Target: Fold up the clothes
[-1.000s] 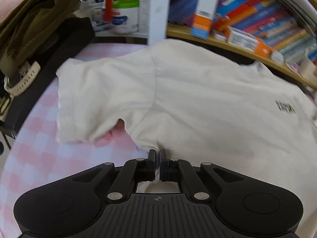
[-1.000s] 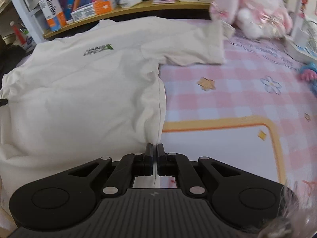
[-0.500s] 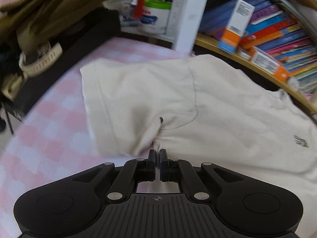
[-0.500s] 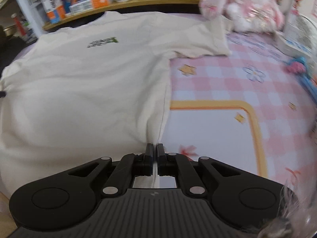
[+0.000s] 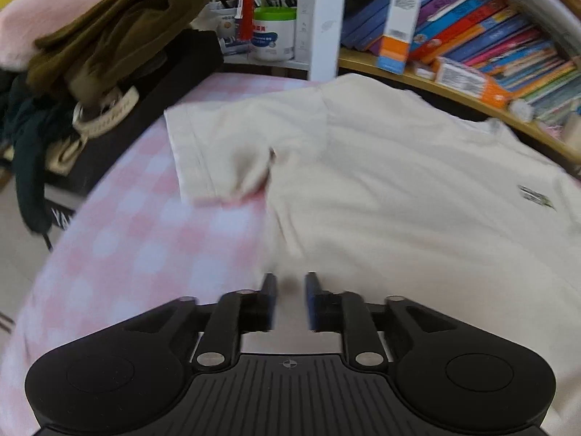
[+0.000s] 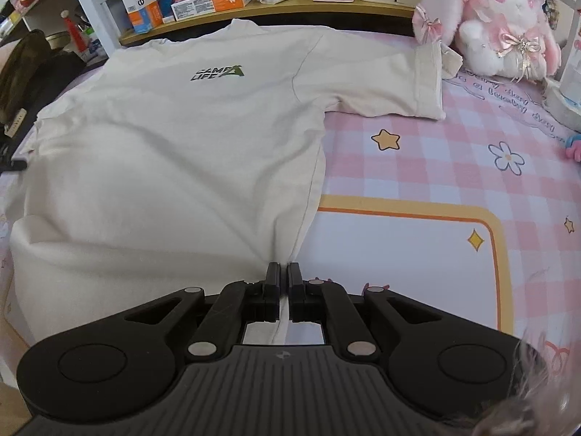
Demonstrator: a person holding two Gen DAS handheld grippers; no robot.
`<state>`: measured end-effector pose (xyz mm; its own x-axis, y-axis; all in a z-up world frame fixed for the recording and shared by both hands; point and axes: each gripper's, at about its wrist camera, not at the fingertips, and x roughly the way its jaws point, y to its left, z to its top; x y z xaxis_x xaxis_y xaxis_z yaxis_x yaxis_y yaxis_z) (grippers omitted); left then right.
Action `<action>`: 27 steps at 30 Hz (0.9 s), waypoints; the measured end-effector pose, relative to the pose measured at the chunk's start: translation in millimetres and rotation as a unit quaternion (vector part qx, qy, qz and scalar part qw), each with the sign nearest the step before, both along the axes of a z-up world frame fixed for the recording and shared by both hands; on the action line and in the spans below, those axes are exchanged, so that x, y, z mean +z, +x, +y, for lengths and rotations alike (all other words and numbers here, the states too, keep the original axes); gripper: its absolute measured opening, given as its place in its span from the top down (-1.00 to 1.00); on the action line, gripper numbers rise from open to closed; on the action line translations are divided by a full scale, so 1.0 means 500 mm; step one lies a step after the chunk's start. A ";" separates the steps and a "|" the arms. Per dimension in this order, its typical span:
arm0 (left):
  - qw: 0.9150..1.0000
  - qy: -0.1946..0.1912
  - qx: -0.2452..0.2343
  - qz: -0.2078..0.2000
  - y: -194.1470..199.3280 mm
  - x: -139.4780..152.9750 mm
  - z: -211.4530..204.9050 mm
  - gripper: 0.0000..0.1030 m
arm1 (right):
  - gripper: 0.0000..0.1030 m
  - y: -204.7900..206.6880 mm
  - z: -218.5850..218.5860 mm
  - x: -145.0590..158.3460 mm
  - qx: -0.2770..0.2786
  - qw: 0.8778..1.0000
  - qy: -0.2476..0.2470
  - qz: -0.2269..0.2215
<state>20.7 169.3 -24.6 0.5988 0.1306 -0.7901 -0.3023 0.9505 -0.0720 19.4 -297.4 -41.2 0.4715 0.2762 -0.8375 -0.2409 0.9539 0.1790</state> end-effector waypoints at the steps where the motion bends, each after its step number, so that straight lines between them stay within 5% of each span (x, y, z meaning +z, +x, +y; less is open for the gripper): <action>1: 1.000 -0.010 0.005 -0.005 -0.027 0.000 -0.004 0.38 | 0.92 -0.001 -0.002 0.000 0.000 1.000 0.004 0.000; 5: 0.994 -0.093 0.052 -0.023 -0.124 -0.012 -0.011 0.35 | 0.84 -0.006 -0.017 -0.002 0.004 1.000 0.026 0.007; 11: 0.970 -0.199 0.126 -0.052 -0.167 -0.044 -0.002 0.19 | 0.51 -0.042 -0.034 0.001 0.022 0.998 0.048 0.022; 13: 0.964 -0.224 0.132 -0.060 -0.155 -0.050 -0.004 0.52 | 0.51 -0.053 -0.028 0.002 0.032 0.998 0.048 0.025; 14: 0.965 -0.223 0.129 -0.056 -0.143 -0.051 -0.011 0.85 | 0.52 -0.057 -0.025 0.002 0.037 0.998 0.047 0.026; 15: 0.967 -0.215 0.126 -0.052 -0.130 -0.049 -0.020 0.96 | 0.74 -0.061 -0.022 0.002 0.042 0.998 0.046 0.026; 16: 0.970 -0.206 0.119 -0.054 -0.117 -0.043 -0.031 0.97 | 0.91 -0.062 -0.019 0.001 0.049 0.997 0.046 0.029; 21: 0.977 -0.192 0.016 -0.092 0.020 0.012 -0.125 0.97 | 0.92 -0.049 -0.014 0.004 0.040 0.998 0.048 0.017; 27: 0.988 -0.115 -0.104 -0.017 0.171 0.014 -0.241 0.69 | 0.89 -0.009 -0.013 0.011 -0.008 1.000 0.018 -0.010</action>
